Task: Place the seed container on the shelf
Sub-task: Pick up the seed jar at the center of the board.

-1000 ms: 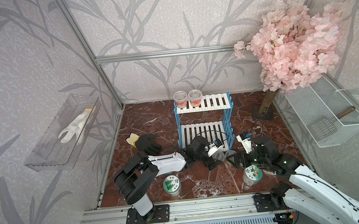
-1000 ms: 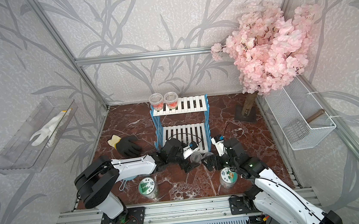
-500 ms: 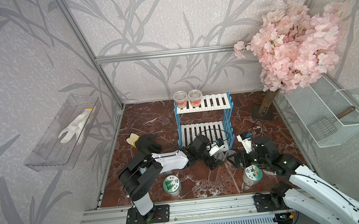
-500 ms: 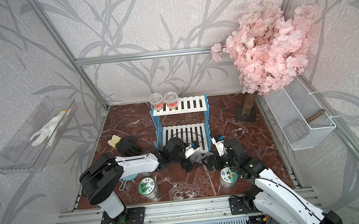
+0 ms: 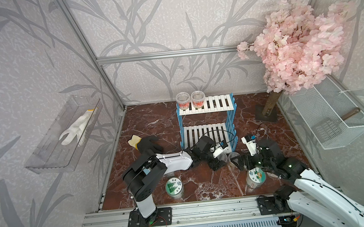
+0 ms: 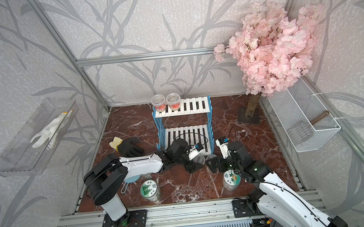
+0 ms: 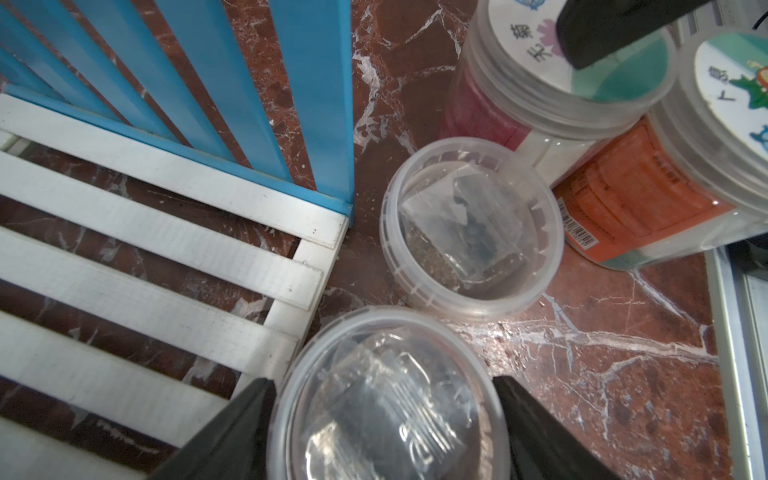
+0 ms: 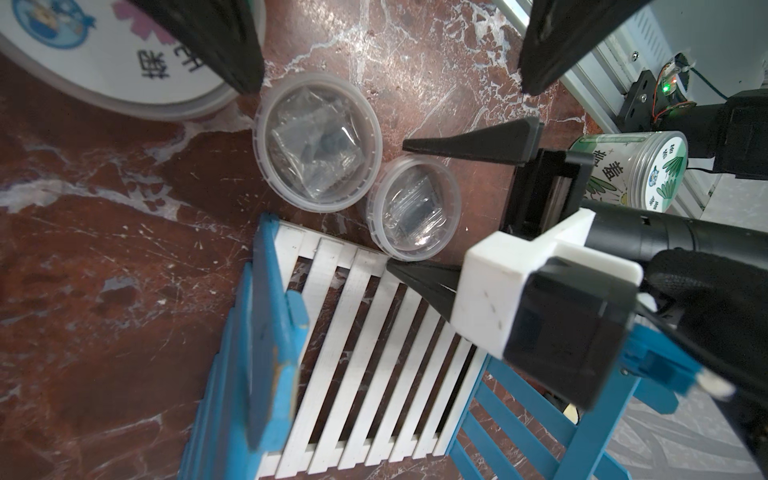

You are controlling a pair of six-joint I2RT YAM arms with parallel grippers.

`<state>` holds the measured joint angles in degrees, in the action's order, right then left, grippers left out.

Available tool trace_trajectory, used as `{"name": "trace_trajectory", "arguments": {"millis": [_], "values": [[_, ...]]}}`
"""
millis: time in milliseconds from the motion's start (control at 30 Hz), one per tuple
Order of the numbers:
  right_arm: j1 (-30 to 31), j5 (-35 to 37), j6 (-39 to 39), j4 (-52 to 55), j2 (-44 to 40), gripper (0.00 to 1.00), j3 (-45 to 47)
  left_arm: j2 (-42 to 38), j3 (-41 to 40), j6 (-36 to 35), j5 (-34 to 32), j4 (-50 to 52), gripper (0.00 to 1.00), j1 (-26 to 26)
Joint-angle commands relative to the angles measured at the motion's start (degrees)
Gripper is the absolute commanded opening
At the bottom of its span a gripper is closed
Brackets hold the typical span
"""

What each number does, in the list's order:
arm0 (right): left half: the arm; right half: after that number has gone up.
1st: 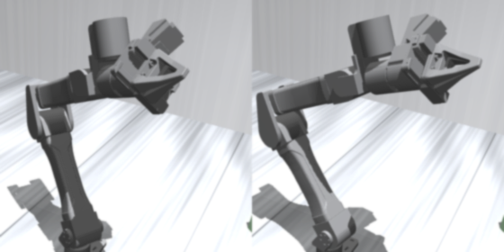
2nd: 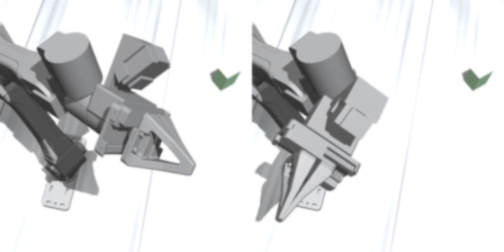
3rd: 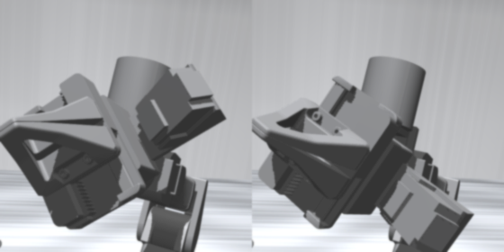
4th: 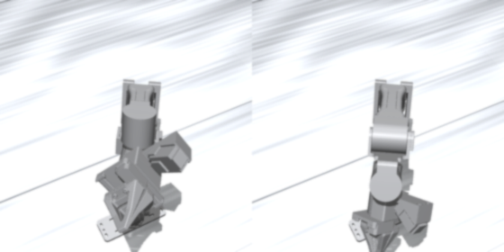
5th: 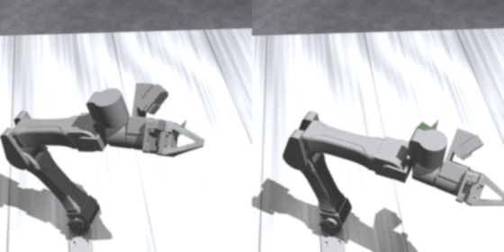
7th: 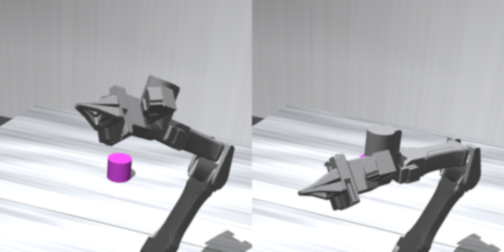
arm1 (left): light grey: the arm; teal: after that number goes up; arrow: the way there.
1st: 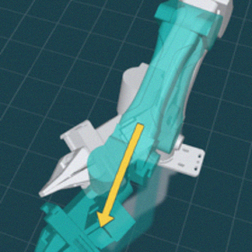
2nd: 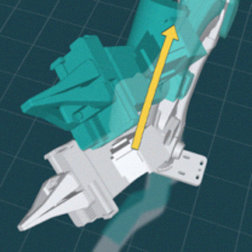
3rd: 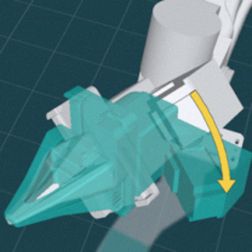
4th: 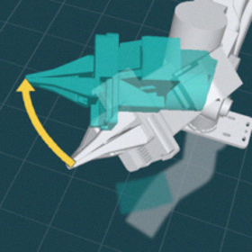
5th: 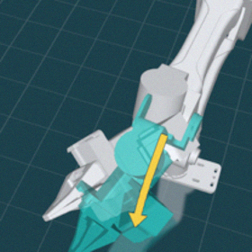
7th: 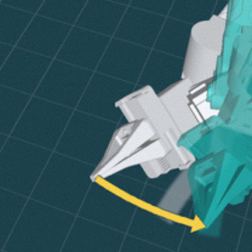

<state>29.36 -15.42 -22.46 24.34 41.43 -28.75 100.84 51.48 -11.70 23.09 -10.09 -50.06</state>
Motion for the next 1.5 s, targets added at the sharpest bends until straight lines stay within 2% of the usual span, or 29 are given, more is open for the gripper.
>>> {"name": "trace_trajectory", "arguments": {"millis": [0, 367, 533, 600, 633, 700, 1033, 1467], "values": [[0.2, 0.9, 0.0, -1.1, -0.3, 0.99, 0.6, 0.0, 1.2, 1.2, 1.4, 1.4, 0.83, 0.4], [0.2, 4.0, -0.9, -1.7, -2.6, 0.99, 1.6, -5.1, -2.4, 4.0, 1.6, 0.0, 0.77, 1.7], [0.2, 4.2, -1.2, -2.0, -2.8, 0.99, 1.9, -4.3, -1.9, 4.2, 3.1, 0.8, 0.80, 2.1], [0.2, 4.2, -1.1, -1.9, -2.7, 0.99, 1.9, -3.7, -1.0, 3.6, 4.0, 2.0, 0.74, 2.1], [0.2, 4.2, -1.2, -1.8, -2.7, 0.99, 1.9, -3.4, -0.5, 3.5, 3.9, 2.8, 0.74, 2.1], [0.2, 4.1, -1.2, -1.7, -2.9, 0.99, 1.9, -3.0, -0.3, 3.2, 3.4, 3.3, 0.80, 2.1], [0.2, 4.4, -1.4, -1.5, -2.8, 0.99, 2.0, -0.6, 1.2, 2.3, 2.5, 3.4, 0.86, 2.1], [0.2, 4.3, -1.5, -1.9, -2.8, 0.99, 2.5, -0.7, 1.5, 2.2, 3.2, 4.3, 0.77, 2.1]]}}
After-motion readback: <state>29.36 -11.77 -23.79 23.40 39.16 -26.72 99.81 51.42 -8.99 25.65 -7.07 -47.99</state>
